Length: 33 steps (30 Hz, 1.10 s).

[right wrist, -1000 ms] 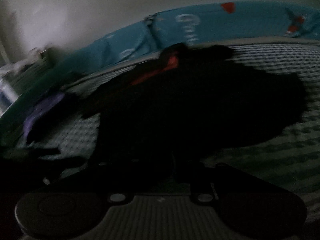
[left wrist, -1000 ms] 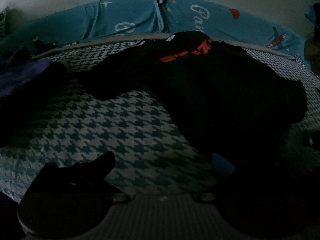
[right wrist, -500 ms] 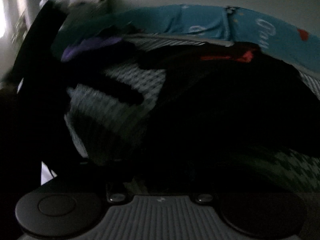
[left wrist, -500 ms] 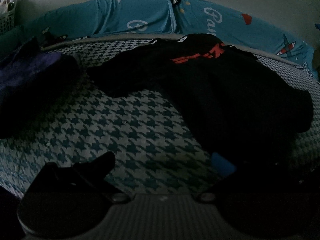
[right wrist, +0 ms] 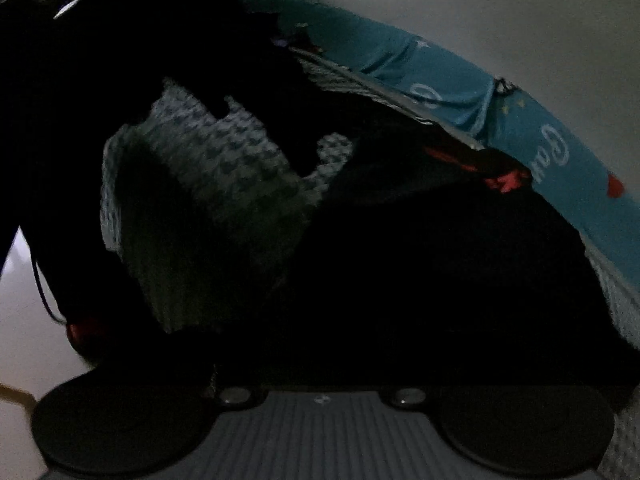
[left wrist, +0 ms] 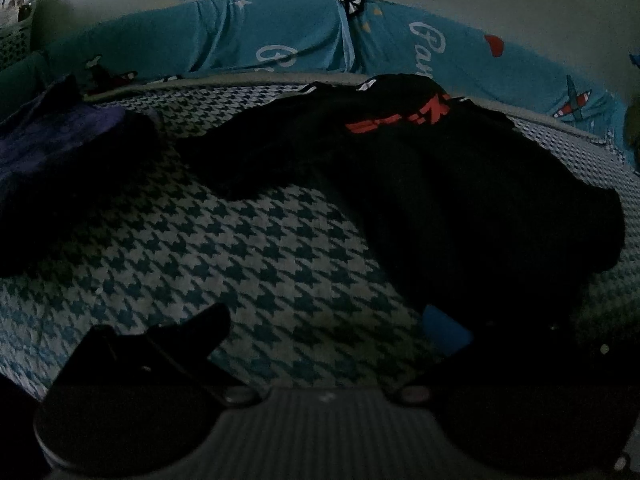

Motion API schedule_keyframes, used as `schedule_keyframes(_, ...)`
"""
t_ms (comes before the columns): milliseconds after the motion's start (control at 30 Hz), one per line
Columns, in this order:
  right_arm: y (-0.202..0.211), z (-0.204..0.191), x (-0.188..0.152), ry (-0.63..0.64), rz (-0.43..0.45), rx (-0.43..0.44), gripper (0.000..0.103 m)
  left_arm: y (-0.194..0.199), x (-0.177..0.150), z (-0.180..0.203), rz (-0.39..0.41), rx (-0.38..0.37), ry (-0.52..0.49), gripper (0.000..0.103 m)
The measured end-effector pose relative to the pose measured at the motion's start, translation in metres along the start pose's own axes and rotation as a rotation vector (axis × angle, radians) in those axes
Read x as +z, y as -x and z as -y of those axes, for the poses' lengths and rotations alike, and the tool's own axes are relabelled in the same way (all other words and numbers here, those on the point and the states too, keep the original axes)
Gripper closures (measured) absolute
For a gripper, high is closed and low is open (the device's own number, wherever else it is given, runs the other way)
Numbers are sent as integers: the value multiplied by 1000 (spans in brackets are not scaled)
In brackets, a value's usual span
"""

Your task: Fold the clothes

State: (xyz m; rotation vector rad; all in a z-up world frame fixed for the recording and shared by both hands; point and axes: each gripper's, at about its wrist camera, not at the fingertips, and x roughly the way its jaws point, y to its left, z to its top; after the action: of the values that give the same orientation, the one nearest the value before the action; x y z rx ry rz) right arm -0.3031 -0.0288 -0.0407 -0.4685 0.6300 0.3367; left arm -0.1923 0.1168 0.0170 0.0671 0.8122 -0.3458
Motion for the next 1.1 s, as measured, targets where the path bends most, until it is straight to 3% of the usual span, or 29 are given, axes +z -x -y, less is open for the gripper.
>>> schedule_keyframes(33, 0, 1, 1, -5, 0, -5, 93, 1, 1, 0, 7, 5, -2, 0)
schedule_keyframes(100, 3, 3, 8, -48, -18, 17, 97, 4, 3, -1, 28, 22, -4, 0)
schedule_keyframes(233, 23, 23, 35, -296, -46, 218, 97, 11, 8, -7, 75, 70, -5, 0)
schedule_keyframes(300, 35, 26, 49, -350, -40, 288, 97, 12, 10, -11, 86, 86, 9, 0)
schedule_keyframes(433, 35, 27, 57, -380, -46, 385, 97, 11, 10, -15, 79, 104, 23, 0)
schedule_keyframes(533, 24, 15, 48, -358, -103, 420, 97, 10, 10, -13, 80, 124, 9, 0)
schedule_keyframes(700, 17, 11, 36, -425, -97, 683, 100, 7, 11, -11, 78, 157, 7, 0)
schedule_keyframes(833, 33, 2, 44, -265, -38, 583, 98, 5, 10, -11, 63, 197, 0, 0)
schedule_keyframes(967, 34, 37, 39, -349, -27, 509, 97, 2, 11, -9, 47, 164, 5, 0)
schedule_keyframes(1100, 33, 78, 30, -401, -29, 374, 97, -2, 12, 3, 43, 122, -28, 0)
